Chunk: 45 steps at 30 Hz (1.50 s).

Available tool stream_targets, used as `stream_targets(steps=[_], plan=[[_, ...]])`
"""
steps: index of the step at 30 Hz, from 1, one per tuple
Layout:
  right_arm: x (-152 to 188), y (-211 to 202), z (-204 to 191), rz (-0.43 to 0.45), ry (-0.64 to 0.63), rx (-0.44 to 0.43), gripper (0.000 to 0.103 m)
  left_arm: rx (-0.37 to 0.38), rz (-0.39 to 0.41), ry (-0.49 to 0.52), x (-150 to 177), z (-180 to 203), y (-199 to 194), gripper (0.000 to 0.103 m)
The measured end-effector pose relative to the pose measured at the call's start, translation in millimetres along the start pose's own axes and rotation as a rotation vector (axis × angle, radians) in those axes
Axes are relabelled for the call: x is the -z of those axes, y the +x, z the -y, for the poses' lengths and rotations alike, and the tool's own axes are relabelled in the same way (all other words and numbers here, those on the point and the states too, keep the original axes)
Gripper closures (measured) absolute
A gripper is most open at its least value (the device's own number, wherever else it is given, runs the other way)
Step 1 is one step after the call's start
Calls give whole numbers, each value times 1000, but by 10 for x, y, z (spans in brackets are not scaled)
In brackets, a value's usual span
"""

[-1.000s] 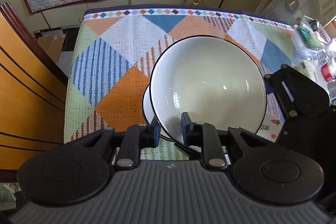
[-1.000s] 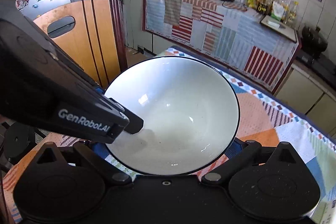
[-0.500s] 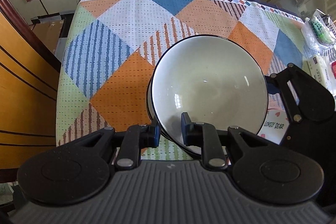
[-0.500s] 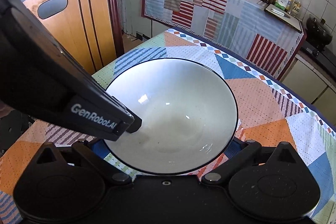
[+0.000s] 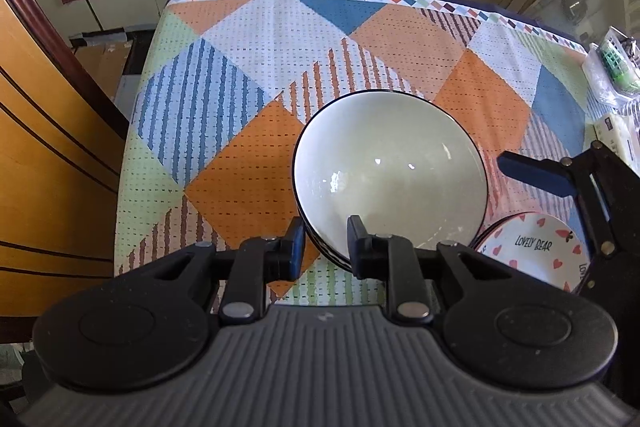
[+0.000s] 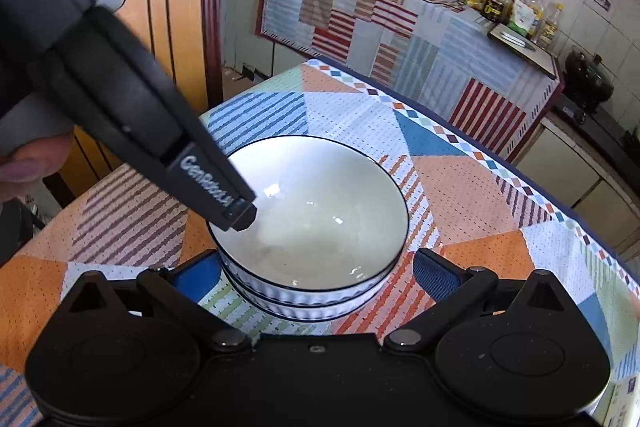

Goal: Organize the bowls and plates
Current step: 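Lower the bowl onto the bowl stack and open both tools, then grip the rim of the three-bowl stack with both tools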

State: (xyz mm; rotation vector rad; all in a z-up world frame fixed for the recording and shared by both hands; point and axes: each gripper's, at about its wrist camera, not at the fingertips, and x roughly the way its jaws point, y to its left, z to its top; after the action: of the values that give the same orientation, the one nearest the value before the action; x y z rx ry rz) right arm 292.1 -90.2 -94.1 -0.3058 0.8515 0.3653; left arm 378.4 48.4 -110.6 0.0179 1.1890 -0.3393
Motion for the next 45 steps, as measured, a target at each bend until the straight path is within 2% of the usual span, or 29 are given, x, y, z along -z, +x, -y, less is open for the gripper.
stream_targets(steps=[6,10,21,25,28,30,32,36,39,41,43,45], plan=[[162,-350,96,92,150,-42,0,29,39,40,95,27,-315,81],[255,-566,100,145,203,-63,0,62,68,61,181,28,-534,81],[458,-861,-24,166,195,-73,0,155,47,-16,466,-187,-835,79],[493,-882,-89,145,146,-61,0,187,63,-52,501,-263,-864,70],[483,-830,-109,126,105,-48,0,209,85,-83,477,-291,-838,62],[470,-753,-106,100,76,-41,0,224,113,-95,449,-302,-795,60],[466,-662,-113,75,65,-21,0,230,124,-110,421,-303,-715,51],[416,-429,-112,24,34,-19,0,183,93,-126,337,-263,-456,50],[357,-229,-130,-7,2,-18,0,209,69,-165,299,-297,-270,48],[332,-124,-133,-5,6,-34,0,210,80,-191,287,-333,-164,47],[337,-18,-170,-17,8,-6,0,138,117,-214,283,-340,-90,47],[346,36,-247,-20,-17,25,0,158,127,-242,276,-380,-8,47]])
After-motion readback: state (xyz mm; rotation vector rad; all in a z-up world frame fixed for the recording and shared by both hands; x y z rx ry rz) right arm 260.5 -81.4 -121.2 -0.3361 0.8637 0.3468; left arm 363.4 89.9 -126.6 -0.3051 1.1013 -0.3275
